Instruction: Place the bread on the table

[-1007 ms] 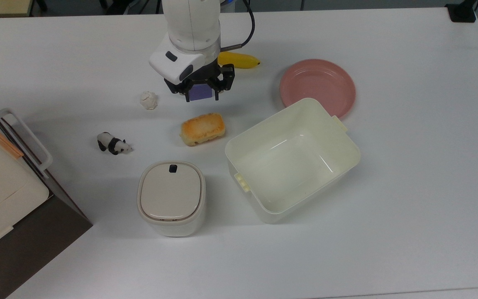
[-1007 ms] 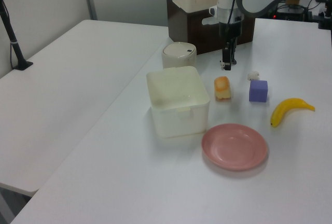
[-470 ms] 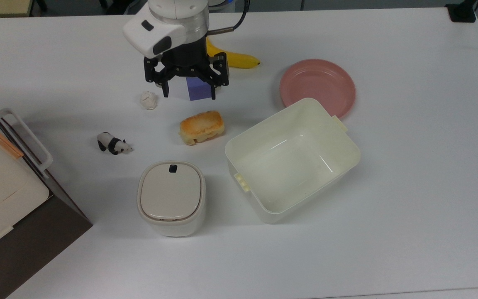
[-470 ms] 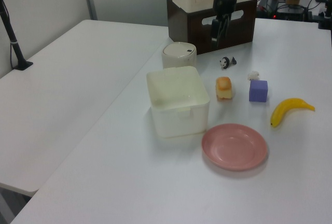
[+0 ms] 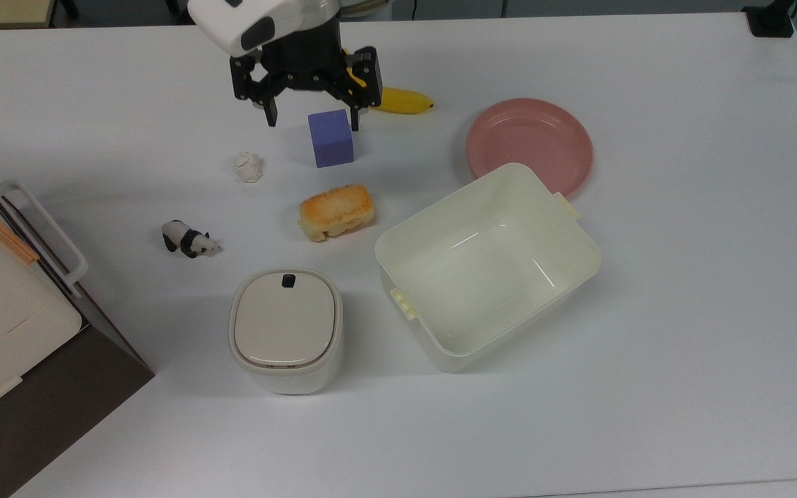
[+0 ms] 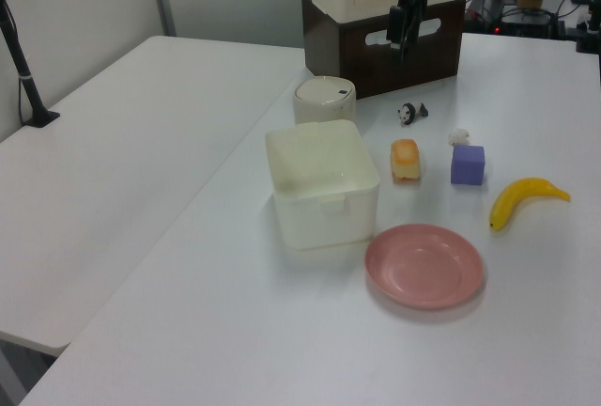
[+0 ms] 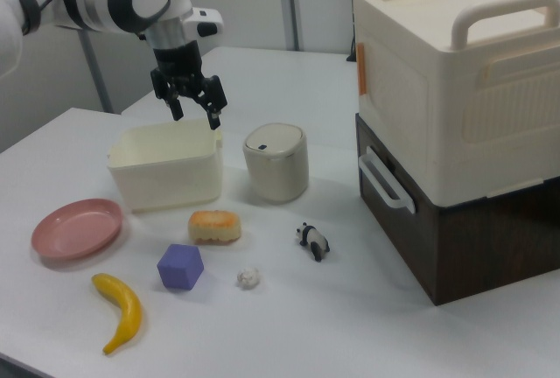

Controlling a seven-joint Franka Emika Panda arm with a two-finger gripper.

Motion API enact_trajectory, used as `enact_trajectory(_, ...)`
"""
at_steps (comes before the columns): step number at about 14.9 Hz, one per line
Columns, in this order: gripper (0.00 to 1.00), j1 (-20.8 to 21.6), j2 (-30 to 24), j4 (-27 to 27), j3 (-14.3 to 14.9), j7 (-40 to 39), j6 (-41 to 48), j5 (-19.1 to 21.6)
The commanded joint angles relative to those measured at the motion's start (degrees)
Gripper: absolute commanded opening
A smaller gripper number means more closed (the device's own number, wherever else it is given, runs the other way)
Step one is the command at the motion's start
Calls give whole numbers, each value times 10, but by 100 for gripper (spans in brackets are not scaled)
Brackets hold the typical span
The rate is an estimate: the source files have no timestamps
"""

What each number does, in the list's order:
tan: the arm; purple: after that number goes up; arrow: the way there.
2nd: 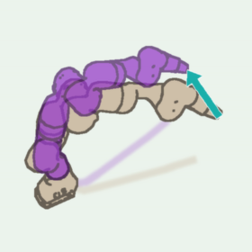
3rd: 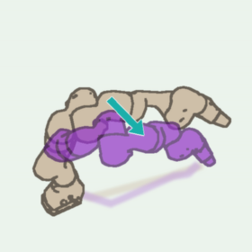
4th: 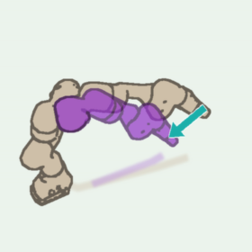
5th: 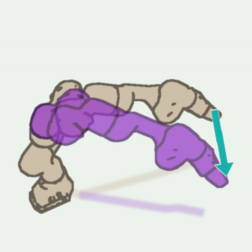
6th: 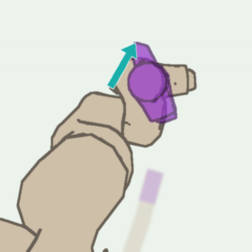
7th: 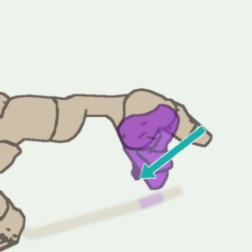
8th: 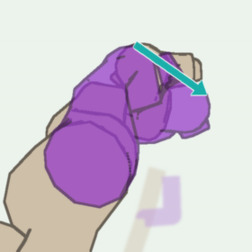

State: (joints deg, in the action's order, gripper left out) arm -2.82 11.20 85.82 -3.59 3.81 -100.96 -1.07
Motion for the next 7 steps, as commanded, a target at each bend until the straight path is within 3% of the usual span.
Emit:
enact_trajectory(1,100,2,-5,-20,2,12,30,8)
enact_trajectory(7,100,3,-5,-42,3,11,65,10)
